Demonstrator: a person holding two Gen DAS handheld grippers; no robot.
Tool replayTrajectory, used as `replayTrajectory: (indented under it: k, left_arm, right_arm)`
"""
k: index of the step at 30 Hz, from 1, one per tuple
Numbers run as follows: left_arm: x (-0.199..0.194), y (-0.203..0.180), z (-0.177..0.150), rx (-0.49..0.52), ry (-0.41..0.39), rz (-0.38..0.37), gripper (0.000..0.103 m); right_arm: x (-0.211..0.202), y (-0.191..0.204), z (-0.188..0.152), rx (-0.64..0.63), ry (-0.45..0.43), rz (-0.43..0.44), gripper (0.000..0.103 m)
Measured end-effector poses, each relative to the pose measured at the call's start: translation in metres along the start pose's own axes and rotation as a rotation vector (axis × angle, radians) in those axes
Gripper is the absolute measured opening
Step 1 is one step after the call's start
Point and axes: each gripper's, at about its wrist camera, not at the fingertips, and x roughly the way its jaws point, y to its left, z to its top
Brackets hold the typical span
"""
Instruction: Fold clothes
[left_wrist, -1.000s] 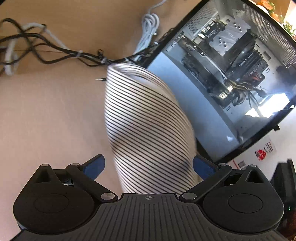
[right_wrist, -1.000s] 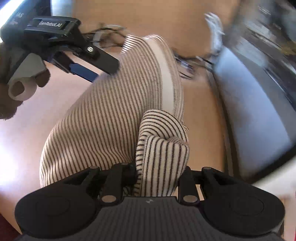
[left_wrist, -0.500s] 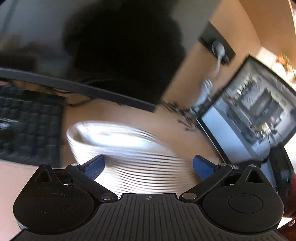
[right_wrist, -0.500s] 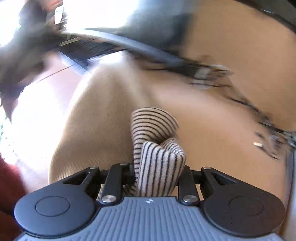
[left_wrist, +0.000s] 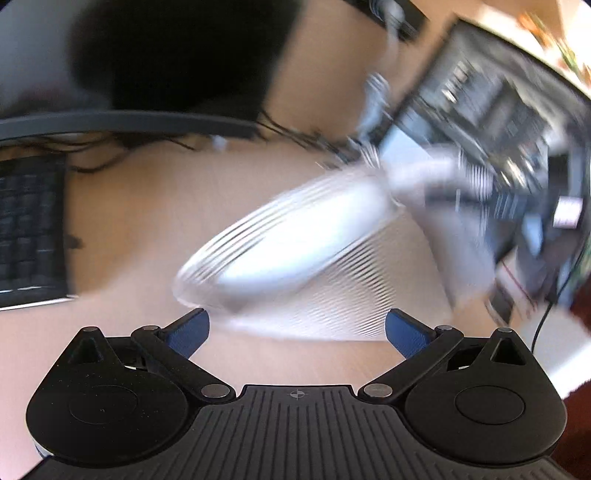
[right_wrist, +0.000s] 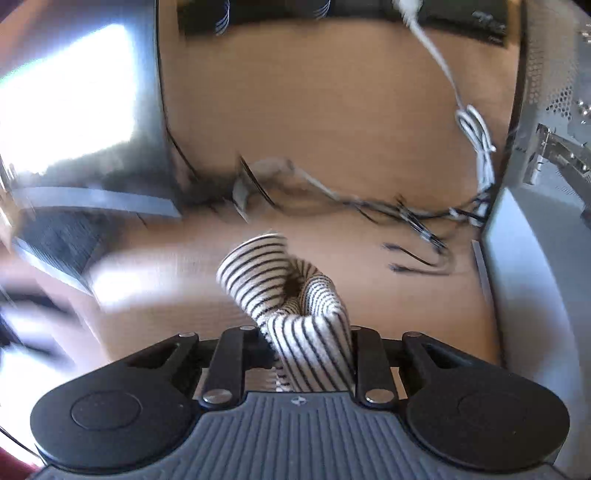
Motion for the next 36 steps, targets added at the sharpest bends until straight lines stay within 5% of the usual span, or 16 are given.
replayTrajectory:
  k: [7,14,18,24,26,29,36]
  left_arm:
    - [-0.021,-0.001,-0.014,-0.006,-0.087,0.003,0.103]
    - [-0.133,0.069,-0.023,-0.275,-0.370,0.076,0.103]
    - [-0.180,0.089,-0.029,-0.335,-0.459,0.170,0.103]
    - [-0.190,0.086,-0.031,-0.340,-0.458,0.196,0.103]
    - [-0.175,0.080,-0.030,-0.328,-0.413,0.196,0.103]
    - [-0.145,0.069,-0.024,-0.302,-0.333,0.172,0.103]
    - [-0.065,0.017,-0.009,-0.105,-0.136,0.062,0.103]
  right_arm:
    - [-0.048,0.069,0.054,-0.053,-0.088,0.195,0.020]
    - [-0.099,0.147,0.085,-0.221,-0.177,0.368,0.019]
    - [-0.117,0.135,0.096,-0.187,-0.212,0.403,0.019]
    - [-0.047,0.039,0.055,-0.038,-0.033,0.241,0.027]
    - [-0.011,0.007,0.026,-0.078,0.016,0.051,0.040]
    - [0.028,-0.031,-0.013,-0.134,0.063,-0.248,0.040]
    - [0.024,-0.029,-0.032,-0.156,0.027,-0.252,0.057]
